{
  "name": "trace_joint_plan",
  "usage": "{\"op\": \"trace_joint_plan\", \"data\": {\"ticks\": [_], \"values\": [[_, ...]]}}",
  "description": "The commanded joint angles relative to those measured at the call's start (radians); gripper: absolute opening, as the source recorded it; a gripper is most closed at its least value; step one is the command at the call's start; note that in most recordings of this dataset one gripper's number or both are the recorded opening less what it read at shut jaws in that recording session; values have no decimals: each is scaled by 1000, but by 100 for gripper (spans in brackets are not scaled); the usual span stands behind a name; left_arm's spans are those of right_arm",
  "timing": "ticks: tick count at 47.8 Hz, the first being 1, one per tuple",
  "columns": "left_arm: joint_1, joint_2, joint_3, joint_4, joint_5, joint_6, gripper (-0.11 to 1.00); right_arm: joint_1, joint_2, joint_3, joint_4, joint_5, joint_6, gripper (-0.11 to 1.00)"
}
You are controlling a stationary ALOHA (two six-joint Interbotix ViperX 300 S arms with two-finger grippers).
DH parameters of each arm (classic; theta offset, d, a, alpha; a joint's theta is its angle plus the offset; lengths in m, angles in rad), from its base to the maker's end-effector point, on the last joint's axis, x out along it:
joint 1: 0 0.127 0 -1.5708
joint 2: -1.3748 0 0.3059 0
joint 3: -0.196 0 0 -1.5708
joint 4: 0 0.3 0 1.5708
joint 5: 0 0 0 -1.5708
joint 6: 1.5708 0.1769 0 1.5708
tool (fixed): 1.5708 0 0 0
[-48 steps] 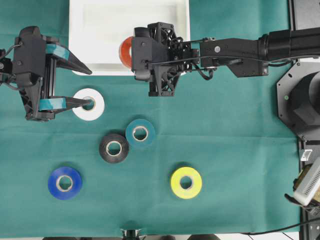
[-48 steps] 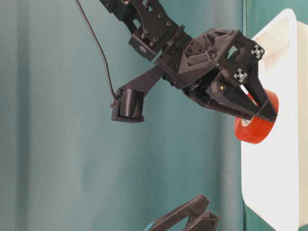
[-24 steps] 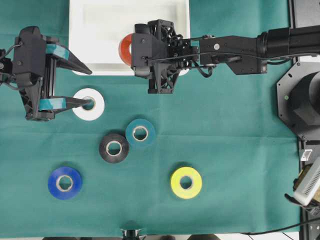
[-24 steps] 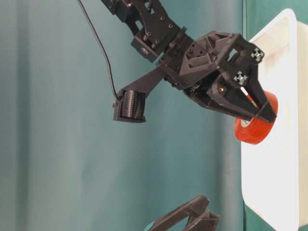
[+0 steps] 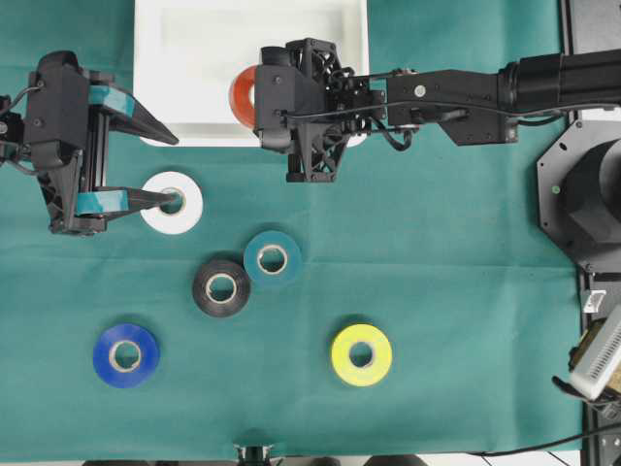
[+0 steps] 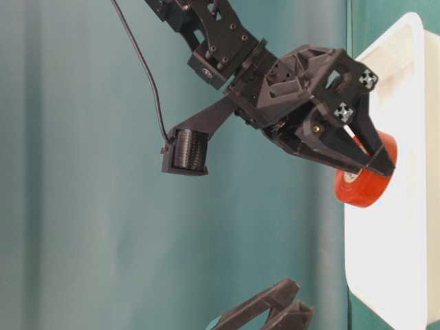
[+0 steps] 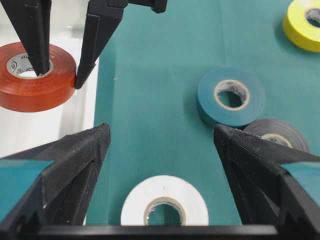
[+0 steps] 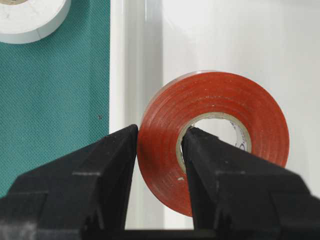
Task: Put the tape alternately from left to right into the white case.
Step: 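Carry the red-orange roll left into the white tray and release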
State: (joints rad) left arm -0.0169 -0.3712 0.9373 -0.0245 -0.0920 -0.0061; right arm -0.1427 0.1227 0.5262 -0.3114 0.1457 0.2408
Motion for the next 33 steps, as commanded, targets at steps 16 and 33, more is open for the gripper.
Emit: {"op": "trace_joint_plan", "data": {"ticks": [16,33], "values": [[-2,-6,-12,-2,-5,2,93,-2,-14,-15,-3,-8,0,49],[-2,-6,-12,-2,-5,2,93,-2,-14,-8,-3,-5,0,66]]}}
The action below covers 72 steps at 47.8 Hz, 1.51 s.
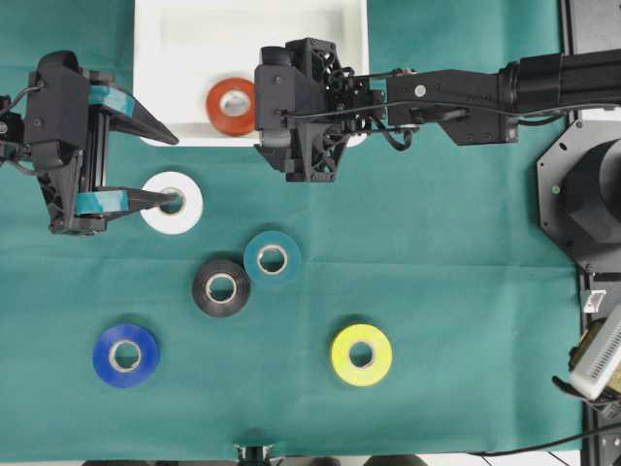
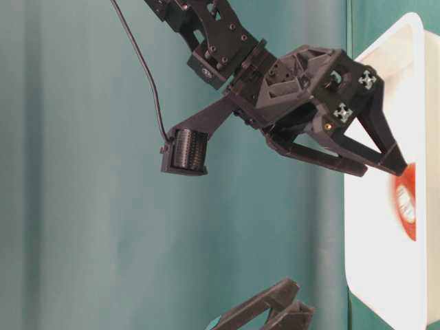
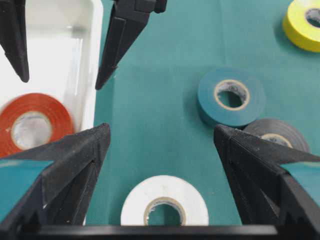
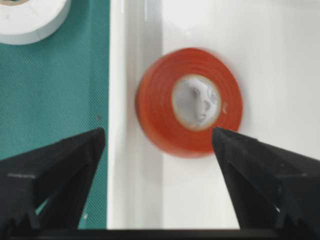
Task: Put the tape alternately from left to right into the white case.
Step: 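Carry the red-orange roll left into the white tray and release, then lift the right gripper and withdraw it to the right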
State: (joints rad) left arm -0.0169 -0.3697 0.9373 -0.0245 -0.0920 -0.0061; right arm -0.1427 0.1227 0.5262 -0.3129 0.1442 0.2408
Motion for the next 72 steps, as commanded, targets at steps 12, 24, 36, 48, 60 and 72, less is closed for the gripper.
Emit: {"op": "trace_joint_plan", "data": {"ticks": [12,24,36,48,60,72], "values": [[-3,-8,-12,-2,-5,2,93,0,-18,-6,-2,-3,0,66],[-3,-9,-14,-3,-5,2,93,25,-64,11,-2,8,0,66],[-3,-9,-12,-2,-5,0,93,64,-132,60,-2,8,0,66],[-3,-8,-11,-2,-5,0,93,100,-193,110,-2,8,0,66],[-3,-8,-12,-2,-5,0,93,124,-252,164,-2,8,2,66],[-3,-8,-12,-2,-5,0,93,130,-325,233,2,3,2,66]]}}
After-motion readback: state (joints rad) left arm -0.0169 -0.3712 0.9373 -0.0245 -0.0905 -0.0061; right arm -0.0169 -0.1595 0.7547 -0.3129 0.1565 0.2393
